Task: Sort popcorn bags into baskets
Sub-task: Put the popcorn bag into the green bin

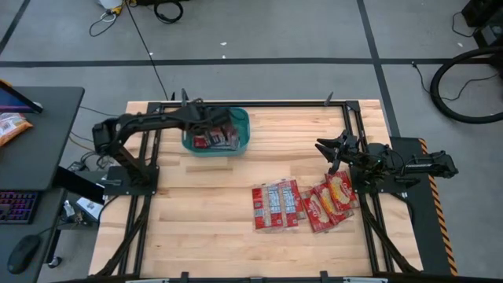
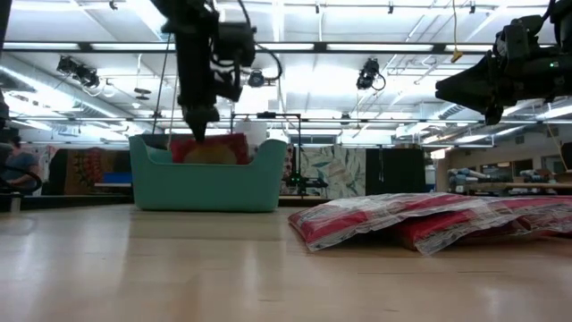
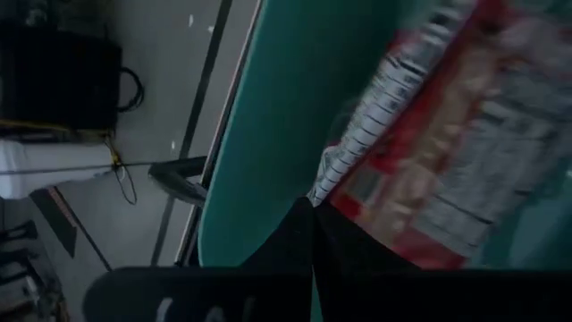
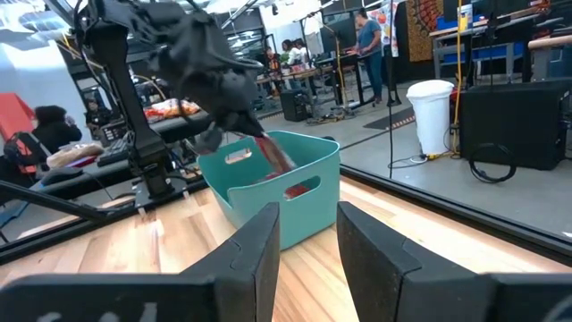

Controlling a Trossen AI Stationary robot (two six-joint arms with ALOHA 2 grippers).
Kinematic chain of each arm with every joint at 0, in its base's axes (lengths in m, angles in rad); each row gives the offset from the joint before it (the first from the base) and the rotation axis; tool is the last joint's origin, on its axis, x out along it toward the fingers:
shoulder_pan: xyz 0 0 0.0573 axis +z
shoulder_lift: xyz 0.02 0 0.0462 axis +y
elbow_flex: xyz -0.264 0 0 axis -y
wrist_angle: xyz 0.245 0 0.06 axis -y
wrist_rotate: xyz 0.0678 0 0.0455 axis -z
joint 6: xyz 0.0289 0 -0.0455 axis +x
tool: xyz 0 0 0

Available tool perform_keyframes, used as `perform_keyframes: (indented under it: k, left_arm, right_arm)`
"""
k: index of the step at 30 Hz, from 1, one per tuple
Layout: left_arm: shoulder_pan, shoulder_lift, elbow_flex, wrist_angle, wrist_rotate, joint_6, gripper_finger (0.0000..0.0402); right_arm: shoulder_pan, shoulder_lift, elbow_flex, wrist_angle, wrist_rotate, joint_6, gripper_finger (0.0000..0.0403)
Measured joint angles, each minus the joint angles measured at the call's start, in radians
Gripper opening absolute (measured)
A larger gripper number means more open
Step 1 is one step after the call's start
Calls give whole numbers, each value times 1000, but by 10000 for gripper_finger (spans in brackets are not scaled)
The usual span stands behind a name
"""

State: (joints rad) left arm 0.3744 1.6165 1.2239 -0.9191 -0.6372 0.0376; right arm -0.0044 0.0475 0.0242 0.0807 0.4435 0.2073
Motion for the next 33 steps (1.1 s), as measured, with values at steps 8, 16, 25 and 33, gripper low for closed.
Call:
perform_keyframes:
  k: [8,16,25,33]
  left_arm:
    - [31,0,-88,56,-37,28,8]
    - [-22,0,-127,73,246,3,18]
    - [-118,0,-86,47,249,12,85]
    - [-217,-1,-34,111,449,-27,96]
  right_arm:
    - [0,0,0,0,0,0,118]
    - [0,0,0,0,0,0,118]
    - [0,0,0,0,0,0,118]
    - [0,0,0,0,0,0,118]
